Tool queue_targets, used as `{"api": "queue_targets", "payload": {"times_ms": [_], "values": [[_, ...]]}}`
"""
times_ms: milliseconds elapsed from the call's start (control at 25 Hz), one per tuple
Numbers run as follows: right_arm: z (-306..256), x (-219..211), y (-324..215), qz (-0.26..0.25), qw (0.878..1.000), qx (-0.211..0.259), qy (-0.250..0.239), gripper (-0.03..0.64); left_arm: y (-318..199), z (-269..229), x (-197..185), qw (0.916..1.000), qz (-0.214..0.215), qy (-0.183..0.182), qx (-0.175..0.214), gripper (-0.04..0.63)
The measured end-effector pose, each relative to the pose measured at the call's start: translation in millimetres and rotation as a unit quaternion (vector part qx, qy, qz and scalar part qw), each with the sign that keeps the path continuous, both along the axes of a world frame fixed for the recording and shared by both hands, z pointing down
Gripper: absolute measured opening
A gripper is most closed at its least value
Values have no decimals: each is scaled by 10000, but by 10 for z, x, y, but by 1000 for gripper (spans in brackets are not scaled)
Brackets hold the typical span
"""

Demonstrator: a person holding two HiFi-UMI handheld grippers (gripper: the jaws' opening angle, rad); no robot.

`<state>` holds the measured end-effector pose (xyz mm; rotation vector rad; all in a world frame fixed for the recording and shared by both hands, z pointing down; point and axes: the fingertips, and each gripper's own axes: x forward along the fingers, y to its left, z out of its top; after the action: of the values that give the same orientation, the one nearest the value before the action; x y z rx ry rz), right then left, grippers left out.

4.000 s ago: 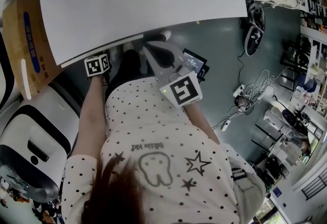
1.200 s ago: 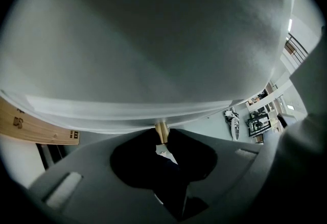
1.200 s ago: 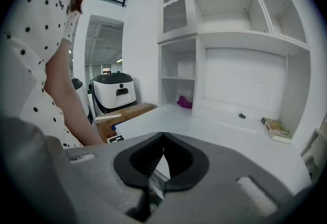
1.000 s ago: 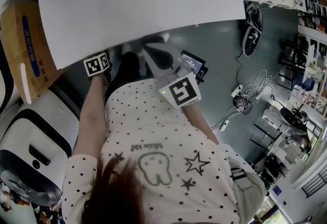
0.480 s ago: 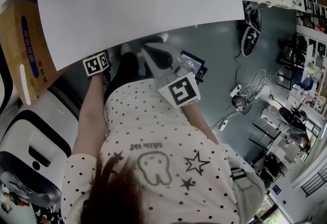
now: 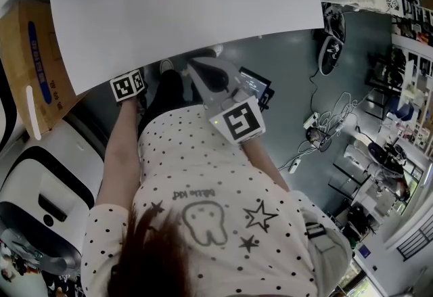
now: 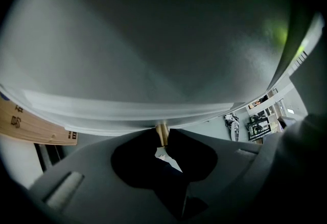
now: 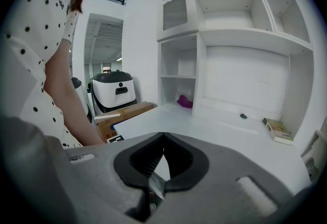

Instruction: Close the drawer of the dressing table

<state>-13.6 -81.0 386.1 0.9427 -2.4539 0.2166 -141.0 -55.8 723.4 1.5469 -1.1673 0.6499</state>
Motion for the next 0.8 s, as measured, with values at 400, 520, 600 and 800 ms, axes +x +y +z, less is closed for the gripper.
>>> {"api": "queue_targets", "payload": {"times_ms": [400, 520, 600, 800], "values": [[36, -52, -16, 9, 9999, -65, 159, -2, -25, 28, -55, 9995, -176, 220, 116, 83], [13, -35, -27, 38, 9996, -72, 252, -2, -26, 19, -78, 9992, -282, 253, 119, 83], [-26, 6, -25, 82, 9995, -51, 284, -2, -24, -2, -64, 9989, -336, 296, 125, 81], [-91, 71, -25, 159, 9994, 37, 313, -2, -35, -29, -26, 9982, -431, 386, 139, 81]]}}
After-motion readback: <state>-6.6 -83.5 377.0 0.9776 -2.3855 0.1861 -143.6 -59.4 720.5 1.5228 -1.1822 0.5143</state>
